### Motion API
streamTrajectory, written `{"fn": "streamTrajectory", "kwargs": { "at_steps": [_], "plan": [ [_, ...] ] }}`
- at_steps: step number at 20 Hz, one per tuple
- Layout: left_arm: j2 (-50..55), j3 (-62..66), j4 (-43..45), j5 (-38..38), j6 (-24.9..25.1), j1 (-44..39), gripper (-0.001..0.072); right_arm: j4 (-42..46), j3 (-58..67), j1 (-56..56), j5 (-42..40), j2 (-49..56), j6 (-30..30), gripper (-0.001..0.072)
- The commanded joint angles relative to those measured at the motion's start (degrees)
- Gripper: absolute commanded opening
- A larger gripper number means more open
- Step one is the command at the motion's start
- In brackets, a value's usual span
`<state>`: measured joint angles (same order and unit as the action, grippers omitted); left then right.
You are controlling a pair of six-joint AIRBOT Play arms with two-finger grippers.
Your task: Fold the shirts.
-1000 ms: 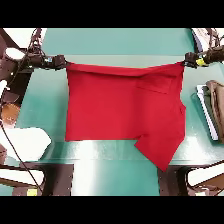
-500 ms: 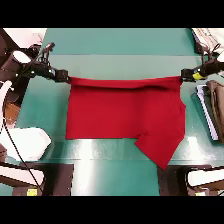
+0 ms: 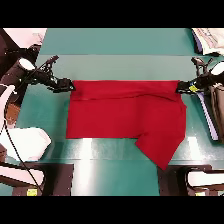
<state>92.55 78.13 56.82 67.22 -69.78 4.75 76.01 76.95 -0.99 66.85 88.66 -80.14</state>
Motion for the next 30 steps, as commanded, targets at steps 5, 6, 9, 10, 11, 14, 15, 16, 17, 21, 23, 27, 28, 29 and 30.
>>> {"fn": "streamTrajectory", "kwargs": {
  "at_steps": [5,6,9,10,11,14,15,16,17,21,23,27,28,29,30],
  "plan": [
    [-9.3,-8.4,4.5,13.2,-2.2,6.8,0.0647,-9.1,-4.3,-6.6,14.0,-9.4,9.3,0.0303],
    [-11.8,-12.8,4.5,12.8,-1.6,7.0,0.0647,-12.4,-6.6,-7.9,14.4,-11.6,11.0,0.0302],
    [-21.2,-29.3,2.3,7.7,0.4,7.0,0.0487,-18.0,-13.3,-11.1,13.7,-17.6,13.8,0.0302],
    [-24.2,-34.2,1.7,6.2,0.4,7.0,0.0487,-18.1,-14.9,-11.8,13.7,-19.0,14.2,0.0303],
    [-27.3,-38.8,1.7,5.2,0.3,7.0,0.0487,-18.0,-16.4,-12.1,13.7,-20.3,14.5,0.0303],
    [-33.2,-47.0,0.7,3.5,0.1,7.0,0.0487,-18.0,-17.7,-12.7,13.7,-22.0,14.8,0.0303],
    [-33.7,-48.2,0.0,3.2,0.2,7.0,0.0487,-18.1,-17.7,-12.7,13.6,-22.4,14.8,0.0303],
    [-33.6,-48.9,-0.7,2.9,0.2,7.0,0.0487,-18.1,-17.7,-12.7,13.7,-22.6,14.8,0.0303],
    [-33.6,-49.4,-1.7,2.0,0.2,7.0,0.0488,-18.1,-17.7,-12.7,13.7,-22.8,14.8,0.0303],
    [-33.6,-51.5,-9.4,-0.6,2.5,6.9,0.0485,-18.1,-17.7,-12.7,15.3,-23.6,14.8,0.0303],
    [-33.6,-52.6,-9.6,-1.0,2.7,6.9,0.0485,-18.1,-17.7,-12.7,15.7,-23.8,14.8,0.0303],
    [-33.6,-52.9,-11.3,-2.9,2.7,6.9,0.0025,-17.8,-17.7,-12.7,16.4,-23.7,14.7,0.0303],
    [-33.6,-52.5,-12.1,-3.1,2.7,6.9,0.0024,-17.5,-17.7,-12.7,17.4,-23.7,14.5,0.0303],
    [-33.6,-51.6,-12.1,-2.9,2.7,6.9,0.0023,-17.2,-18.3,-12.9,18.8,-23.9,14.1,0.0303],
    [-33.6,-50.4,-11.9,-2.3,2.7,6.9,0.0023,-17.3,-20.4,-13.7,19.3,-25.0,13.9,0.0303]
  ]
}}
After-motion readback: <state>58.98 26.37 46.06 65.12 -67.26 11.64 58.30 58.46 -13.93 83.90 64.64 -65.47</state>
